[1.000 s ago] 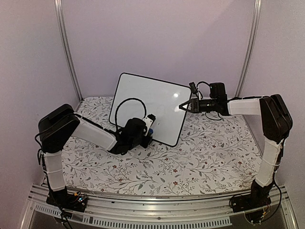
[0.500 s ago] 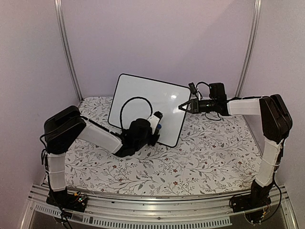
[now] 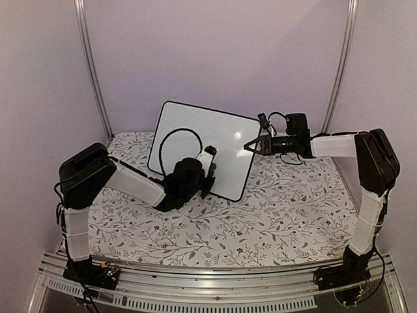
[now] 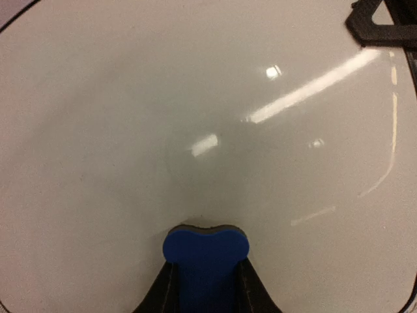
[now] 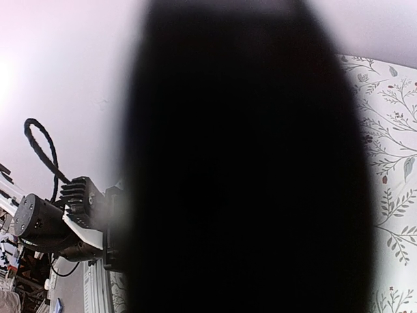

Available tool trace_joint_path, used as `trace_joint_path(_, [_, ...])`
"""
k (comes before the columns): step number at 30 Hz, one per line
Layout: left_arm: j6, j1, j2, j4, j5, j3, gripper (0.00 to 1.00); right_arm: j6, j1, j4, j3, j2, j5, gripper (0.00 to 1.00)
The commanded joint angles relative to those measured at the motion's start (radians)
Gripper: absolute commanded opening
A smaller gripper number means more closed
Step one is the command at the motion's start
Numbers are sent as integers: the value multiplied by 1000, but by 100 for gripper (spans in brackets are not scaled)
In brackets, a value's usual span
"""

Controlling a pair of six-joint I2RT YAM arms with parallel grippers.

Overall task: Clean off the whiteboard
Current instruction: Erase the center of the whiteboard.

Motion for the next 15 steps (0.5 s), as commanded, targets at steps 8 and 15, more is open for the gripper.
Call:
trace_joint_path(8, [-169, 58, -142, -113, -26, -273, 0, -52, 88, -311, -56, 67, -91, 2])
trace_joint_path(15, [-122, 48, -142, -75, 96, -295, 0, -51, 88, -311, -56, 67, -90, 3])
